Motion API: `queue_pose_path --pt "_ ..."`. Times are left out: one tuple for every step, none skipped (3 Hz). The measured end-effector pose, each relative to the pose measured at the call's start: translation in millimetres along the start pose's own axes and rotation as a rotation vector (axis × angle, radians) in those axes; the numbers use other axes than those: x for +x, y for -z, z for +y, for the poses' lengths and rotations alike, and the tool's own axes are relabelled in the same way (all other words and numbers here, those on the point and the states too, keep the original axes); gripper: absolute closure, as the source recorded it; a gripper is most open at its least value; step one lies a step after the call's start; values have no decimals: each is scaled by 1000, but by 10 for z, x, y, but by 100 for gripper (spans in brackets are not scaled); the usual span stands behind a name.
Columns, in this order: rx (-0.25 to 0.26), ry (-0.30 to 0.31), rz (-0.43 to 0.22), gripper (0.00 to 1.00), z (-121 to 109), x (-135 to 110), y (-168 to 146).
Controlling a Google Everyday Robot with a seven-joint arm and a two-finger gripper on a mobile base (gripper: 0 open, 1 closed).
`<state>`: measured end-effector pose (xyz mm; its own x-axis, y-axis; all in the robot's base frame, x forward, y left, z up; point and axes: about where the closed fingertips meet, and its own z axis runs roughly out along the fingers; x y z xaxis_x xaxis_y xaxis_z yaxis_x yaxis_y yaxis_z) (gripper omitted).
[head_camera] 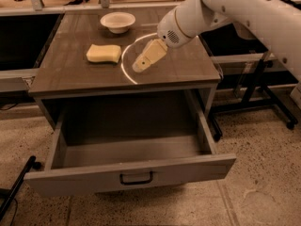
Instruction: Place sponge into top drawer
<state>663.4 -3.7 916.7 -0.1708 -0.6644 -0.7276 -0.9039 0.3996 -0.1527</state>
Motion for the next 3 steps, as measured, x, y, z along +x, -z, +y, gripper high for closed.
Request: queue_pose_path --pt "11 -6 4 0 -151 -96 -389" --pt "1 -5 10 0 -206 -154 -680" --pt "-20 2 19 0 -292 -254 -1005"
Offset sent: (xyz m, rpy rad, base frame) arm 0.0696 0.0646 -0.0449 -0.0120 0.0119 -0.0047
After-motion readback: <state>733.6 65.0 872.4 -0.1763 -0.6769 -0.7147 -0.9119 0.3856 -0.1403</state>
